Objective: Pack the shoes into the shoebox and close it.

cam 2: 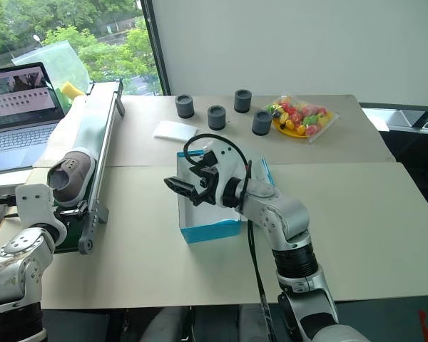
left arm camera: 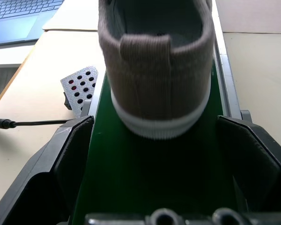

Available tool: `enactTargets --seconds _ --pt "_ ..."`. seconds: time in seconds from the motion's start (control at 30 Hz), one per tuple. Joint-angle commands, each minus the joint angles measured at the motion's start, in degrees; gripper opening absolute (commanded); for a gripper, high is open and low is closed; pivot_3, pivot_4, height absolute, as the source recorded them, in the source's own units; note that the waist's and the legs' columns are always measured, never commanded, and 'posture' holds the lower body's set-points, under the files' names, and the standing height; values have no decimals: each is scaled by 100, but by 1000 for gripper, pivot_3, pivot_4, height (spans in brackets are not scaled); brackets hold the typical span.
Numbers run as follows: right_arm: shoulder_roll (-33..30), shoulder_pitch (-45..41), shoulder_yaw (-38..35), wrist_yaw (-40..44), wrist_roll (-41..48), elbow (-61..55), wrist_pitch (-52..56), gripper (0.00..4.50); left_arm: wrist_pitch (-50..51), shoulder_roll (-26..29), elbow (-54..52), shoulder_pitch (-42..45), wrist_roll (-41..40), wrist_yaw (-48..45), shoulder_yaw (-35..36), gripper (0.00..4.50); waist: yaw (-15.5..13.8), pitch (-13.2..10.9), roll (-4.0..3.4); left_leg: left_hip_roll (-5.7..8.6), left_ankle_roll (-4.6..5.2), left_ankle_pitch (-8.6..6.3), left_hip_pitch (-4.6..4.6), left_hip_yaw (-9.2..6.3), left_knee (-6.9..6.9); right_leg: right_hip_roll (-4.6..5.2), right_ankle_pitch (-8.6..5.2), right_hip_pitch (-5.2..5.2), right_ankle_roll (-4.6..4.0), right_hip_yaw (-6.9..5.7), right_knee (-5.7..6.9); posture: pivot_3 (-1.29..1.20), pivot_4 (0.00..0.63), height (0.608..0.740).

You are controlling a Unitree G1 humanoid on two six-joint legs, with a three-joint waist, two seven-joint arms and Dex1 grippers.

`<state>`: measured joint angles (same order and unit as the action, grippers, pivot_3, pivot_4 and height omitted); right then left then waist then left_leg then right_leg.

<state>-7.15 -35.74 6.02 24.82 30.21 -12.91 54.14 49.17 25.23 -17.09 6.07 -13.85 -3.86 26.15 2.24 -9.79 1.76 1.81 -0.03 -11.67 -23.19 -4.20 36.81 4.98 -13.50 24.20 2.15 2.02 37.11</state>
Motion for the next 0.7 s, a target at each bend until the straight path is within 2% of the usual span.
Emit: enactTargets --seconds 0.03,0.07,0.1,0.13,0.23,0.27,0.4,0.53,0.63,0.7 --pt "60 -165 -137 -25 118 -165 -75 4467 174 -71 -99 115 -26 85 37 4500 -4 0 0 0 0 0 1 0 0 0 0 0 0 0 0 0 150 740" --pt "62 -181 -157 -37 125 -163 -78 4467 197 -117 -101 164 -66 101 79 4500 -12 0 0 0 0 0 2 0 0 0 0 -2 0 0 1 0 150 740" --pt "59 -197 -174 -45 131 -160 -81 4500 212 -161 -123 209 -113 108 125 3983 -12 0 0 1 0 0 3 0 0 0 0 -3 0 0 2 0 150 740" --pt "51 -212 -188 -48 132 -159 -87 4500 207 -170 -159 229 -135 89 124 3863 -13 0 0 1 0 0 3 0 0 0 0 -3 0 0 1 0 150 740" --pt "35 -272 -248 -59 136 -136 -98 4500 274 -160 -203 287 -131 96 91 2792 -20 0 0 2 0 0 2 0 0 1 0 -2 0 -1 2 0 150 740" --pt "35 -292 -264 -62 137 -125 -101 4500 304 -161 -200 314 -129 110 95 2638 -26 0 0 2 0 0 2 0 0 1 0 -2 0 -1 2 0 150 740" --pt "43 -331 -294 -66 111 -94 -117 4500 319 -202 -228 447 -104 236 168 2569 -45 0 0 5 0 0 2 -1 0 1 0 -3 0 -1 1 0 150 740" --pt "69 -364 -295 -82 85 -39 -148 4500 -356 -259 -476 723 208 585 107 2569 -52 0 4 4 0 0 -2 -1 0 0 0 1 0 -2 1 0 150 740" --pt "127 -413 -323 -127 61 77 -196 4500 -1292 32 -744 611 1041 741 -587 2569 -61 0 6 5 -1 0 -9 0 -1 1 1 7 0 0 -2 0 150 740" --pt "223 -453 -434 -175 175 177 -120 4500 -1662 13 -850 563 1262 695 -962 2569 -64 0 6 6 -2 -1 -11 2 -5 3 1 8 0 2 -4 0 150 740"
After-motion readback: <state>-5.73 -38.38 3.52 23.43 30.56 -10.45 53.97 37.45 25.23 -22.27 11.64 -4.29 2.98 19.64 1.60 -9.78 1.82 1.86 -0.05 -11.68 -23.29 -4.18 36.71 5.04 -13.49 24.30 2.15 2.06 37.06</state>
